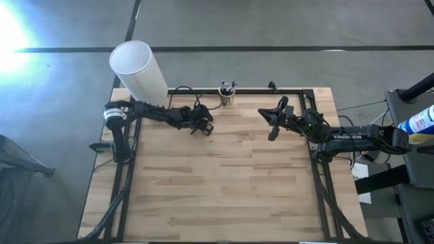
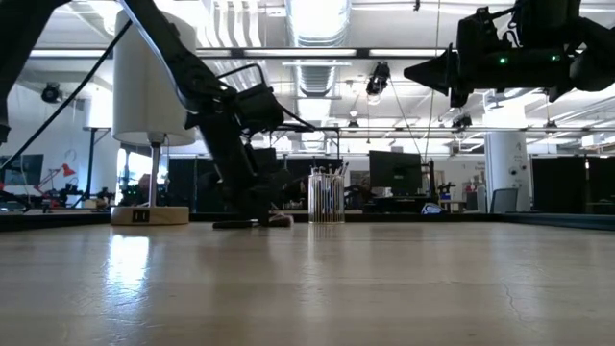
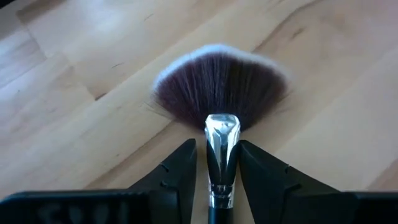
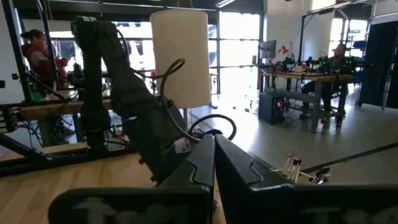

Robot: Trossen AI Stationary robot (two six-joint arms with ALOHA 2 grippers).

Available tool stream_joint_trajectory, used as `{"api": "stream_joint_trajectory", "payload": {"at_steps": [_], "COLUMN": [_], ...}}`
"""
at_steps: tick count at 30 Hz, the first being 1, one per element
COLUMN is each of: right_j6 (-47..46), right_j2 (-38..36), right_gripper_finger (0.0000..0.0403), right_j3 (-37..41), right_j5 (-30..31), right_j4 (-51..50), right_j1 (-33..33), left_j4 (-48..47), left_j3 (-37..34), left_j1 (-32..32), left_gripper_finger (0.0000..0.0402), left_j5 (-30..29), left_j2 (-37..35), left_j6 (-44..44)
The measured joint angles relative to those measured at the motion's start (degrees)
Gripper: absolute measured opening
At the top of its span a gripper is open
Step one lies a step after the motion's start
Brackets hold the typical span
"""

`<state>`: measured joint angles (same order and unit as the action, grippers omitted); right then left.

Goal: Put items in baskets/containers
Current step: Put the highlighter brush into the gold container

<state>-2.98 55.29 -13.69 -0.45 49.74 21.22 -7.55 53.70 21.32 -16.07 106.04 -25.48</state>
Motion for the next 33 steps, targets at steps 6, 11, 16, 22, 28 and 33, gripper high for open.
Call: {"api": "stream_joint_trajectory", "payload": {"at_steps": [6,11,16,22,28,33], "right_j6": [0.0,0.0,0.02,0.42,0.68,-0.67], "right_j2": [0.0,0.0,0.0,0.0,0.16,1.16], "right_gripper_finger": [0.0008,0.0008,0.0008,0.0008,0.0008,0.0009], "right_j3": [0.0,0.0,0.0,0.21,2.3,3.37], "right_j5": [0.0,0.0,-0.01,-0.04,-0.04,0.53], "right_j4": [0.02,-0.5,-4.0,-9.34,-11.06,-11.88], "right_j1": [0.01,-0.01,-0.54,-3.19,-9.64,-15.64], "left_j4": [-1.11,-1.92,-1.86,-1.66,-1.47,-1.83], "left_j3": [-0.36,-0.42,-0.46,-0.74,-0.8,-1.2], "left_j1": [-1.32,-3.97,-6.86,-10.33,-13.33,-15.72], "left_gripper_finger": [0.0111,0.0069,0.0042,0.0042,0.0042,0.0042], "left_j5": [3.78,4.63,4.03,3.85,4.72,8.66], "left_j2": [2.06,4.1,4.11,0.29,-3.63,-6.36], "left_j6": [6.13,9.79,11.13,11.91,11.91,11.89]}}
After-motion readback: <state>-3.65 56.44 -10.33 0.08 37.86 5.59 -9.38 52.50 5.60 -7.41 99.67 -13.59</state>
